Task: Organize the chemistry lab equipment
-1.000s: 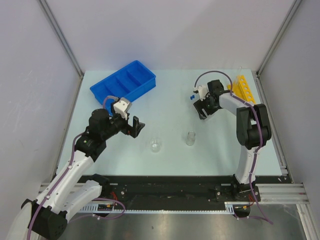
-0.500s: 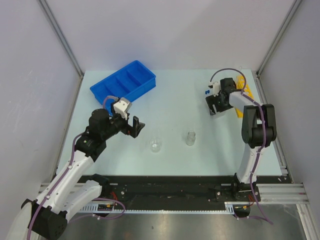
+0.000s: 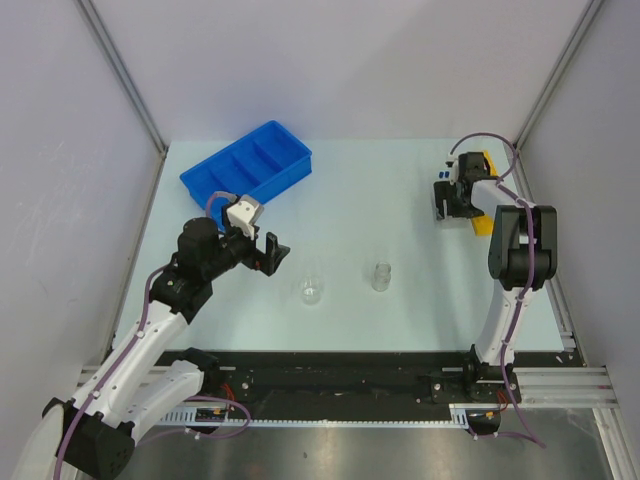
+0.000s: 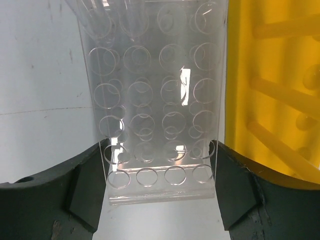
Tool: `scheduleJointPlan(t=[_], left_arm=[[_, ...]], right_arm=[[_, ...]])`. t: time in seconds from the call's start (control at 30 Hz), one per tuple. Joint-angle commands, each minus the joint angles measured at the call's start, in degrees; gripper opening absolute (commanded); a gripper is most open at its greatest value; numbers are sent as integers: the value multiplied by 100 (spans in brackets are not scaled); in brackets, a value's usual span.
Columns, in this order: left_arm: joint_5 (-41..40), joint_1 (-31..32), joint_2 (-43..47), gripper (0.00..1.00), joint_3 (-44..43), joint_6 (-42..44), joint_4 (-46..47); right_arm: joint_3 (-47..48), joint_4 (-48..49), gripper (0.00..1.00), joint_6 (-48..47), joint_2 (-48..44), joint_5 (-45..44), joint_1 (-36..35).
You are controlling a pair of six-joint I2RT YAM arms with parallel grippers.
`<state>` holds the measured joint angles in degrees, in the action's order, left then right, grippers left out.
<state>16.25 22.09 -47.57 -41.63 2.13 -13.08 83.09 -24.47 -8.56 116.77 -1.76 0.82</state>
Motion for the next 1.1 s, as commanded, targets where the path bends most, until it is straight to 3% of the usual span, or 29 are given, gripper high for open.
scheduleJointPlan(t=[0.0,0.1,0.13,0.63,0.87,1.07], left_arm=[[89,-29,37,100,-21,270,42],[71,-29,37,100,-21,270,25],[71,-29,37,100,-21,262,16],[89,-29,64,100,-21,270,16],[54,-29,81,100,-12,262,16],[98,-29,81,100,-21,262,25]], right_arm=[[252,109,46,214,91,-140,32],[287,92,50,214,127,-114,50],[295,65,57,223,118,-79,59],[173,21,92,100,-629,26,32],[155,12,97,4,-699,-35,-38],[94,-102,97,-566,-1700,95,-3]])
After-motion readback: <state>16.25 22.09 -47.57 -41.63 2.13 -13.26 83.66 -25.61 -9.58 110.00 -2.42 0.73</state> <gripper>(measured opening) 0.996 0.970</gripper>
